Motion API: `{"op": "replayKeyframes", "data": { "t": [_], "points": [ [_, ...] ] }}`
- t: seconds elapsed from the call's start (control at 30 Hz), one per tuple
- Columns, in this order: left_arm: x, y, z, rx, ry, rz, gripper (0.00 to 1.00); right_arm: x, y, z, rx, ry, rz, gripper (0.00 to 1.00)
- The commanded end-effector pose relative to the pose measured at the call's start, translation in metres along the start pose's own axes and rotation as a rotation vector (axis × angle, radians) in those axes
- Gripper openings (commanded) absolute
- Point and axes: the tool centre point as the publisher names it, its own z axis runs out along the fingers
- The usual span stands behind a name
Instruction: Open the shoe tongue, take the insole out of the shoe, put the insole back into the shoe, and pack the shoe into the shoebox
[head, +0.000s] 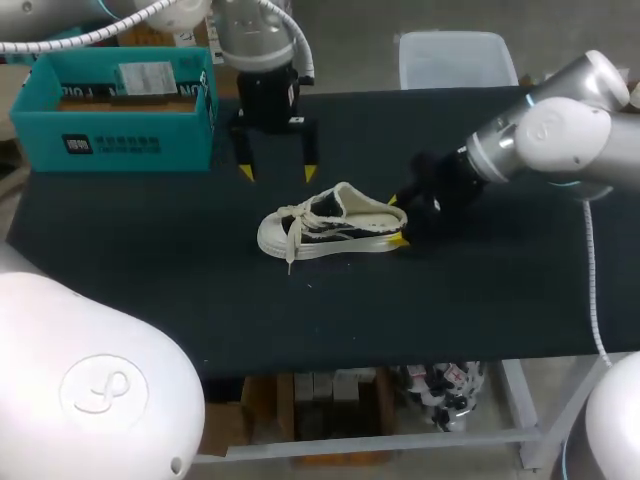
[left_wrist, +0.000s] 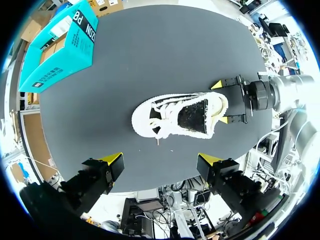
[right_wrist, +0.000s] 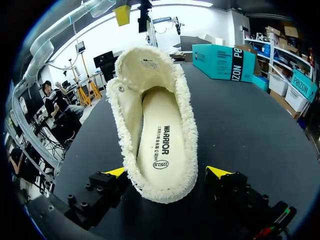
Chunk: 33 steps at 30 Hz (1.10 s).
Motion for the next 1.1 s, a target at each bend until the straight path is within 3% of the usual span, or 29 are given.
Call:
{"op": "replayKeyframes", "data": {
  "t": [0.03,0.4,0.43,0.47,0.5,0.53,0.83,1.1],
  "points": [
    [0.004,-0.003,0.002,-0.008,-0.005,-0.001,1.00,-0.004,-0.001,0.003,-0.004,0.010,-0.001,1.00],
    [0.012,-0.005,0.004,-0.018,-0.010,0.007,1.00,0.000,-0.005,0.007,-0.026,0.013,0.006,1.00],
    [0.012,-0.006,0.004,-0.019,-0.010,0.006,1.00,0.001,-0.005,0.007,-0.027,0.013,0.005,0.85],
    [0.012,-0.006,0.004,-0.020,-0.010,0.005,1.00,0.001,-0.005,0.007,-0.028,0.013,0.005,0.44],
    [0.013,-0.007,0.004,-0.021,-0.010,0.005,1.00,0.001,-0.005,0.007,-0.029,0.013,0.005,0.15],
    [0.013,-0.007,0.004,-0.022,-0.009,0.004,1.00,0.001,-0.005,0.008,-0.030,0.013,0.005,0.00],
    [0.026,-0.007,0.002,-0.023,-0.015,-0.039,1.00,0.005,-0.002,0.009,-0.026,-0.005,0.007,0.00],
    [0.054,-0.005,0.004,0.000,-0.119,-0.075,1.00,0.010,-0.002,0.009,-0.025,-0.027,0.022,0.00]
  ]
}}
